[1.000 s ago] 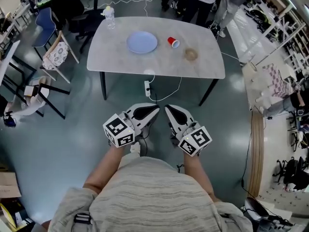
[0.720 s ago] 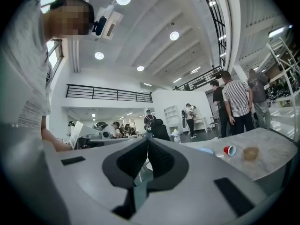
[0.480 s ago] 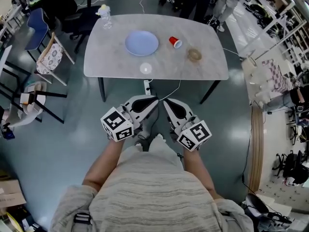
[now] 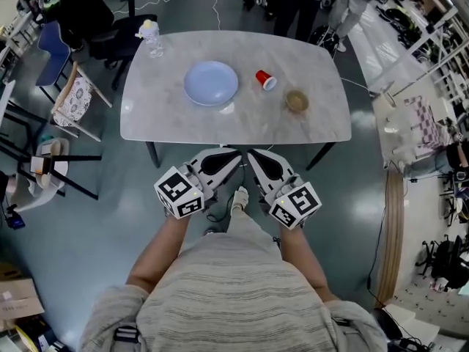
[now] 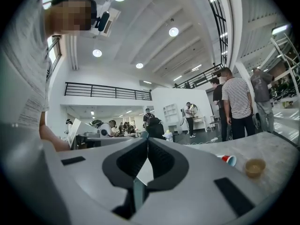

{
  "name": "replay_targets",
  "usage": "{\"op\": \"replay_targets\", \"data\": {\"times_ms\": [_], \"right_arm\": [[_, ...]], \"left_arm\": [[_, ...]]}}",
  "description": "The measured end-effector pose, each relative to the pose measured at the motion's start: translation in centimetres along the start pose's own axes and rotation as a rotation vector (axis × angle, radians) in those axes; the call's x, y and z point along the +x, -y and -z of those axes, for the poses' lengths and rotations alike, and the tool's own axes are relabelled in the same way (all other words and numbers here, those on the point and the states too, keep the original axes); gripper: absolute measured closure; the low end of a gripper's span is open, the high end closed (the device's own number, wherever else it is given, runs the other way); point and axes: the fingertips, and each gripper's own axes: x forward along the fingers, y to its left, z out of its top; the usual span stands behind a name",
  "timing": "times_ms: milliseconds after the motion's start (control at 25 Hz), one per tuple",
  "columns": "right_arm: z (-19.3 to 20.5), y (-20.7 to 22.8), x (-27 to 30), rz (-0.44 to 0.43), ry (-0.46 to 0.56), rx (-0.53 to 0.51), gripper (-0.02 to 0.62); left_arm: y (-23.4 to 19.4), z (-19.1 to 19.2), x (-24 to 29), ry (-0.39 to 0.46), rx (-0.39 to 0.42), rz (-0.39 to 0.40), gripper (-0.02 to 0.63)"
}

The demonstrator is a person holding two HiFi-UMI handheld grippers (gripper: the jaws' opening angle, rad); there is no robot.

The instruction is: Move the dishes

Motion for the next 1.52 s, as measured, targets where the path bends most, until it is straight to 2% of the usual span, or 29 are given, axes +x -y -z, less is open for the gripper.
{"op": "replay_targets", "data": {"times_ms": [320,680,1120,1520], "right_arm": [[-2.3,10.0,3.7,-0.022,-0.002,0.005,0.577],[-3.7,17.3,6.3,-0.038,-0.036,-0.05,0.577],[-0.3,23.0,11.4,0.076,-0.116,-0.062,0.575],[4.7,31.0,13.4,0.247,-0.183,-0.039,0.57]], "left_arm": [[-7.3,-1.4,8.2,-0.001,-0.005,-0.05,0.578],[-12.7,-2.4,13.7,0.011,0.021,-0.094,0.578],[-20.3,-0.2,16.4,-0.029,-0.004,-0.078,0.578],[-26.9,4.9,20.7,-0.099,-0.064,-0.086,0.578]]}}
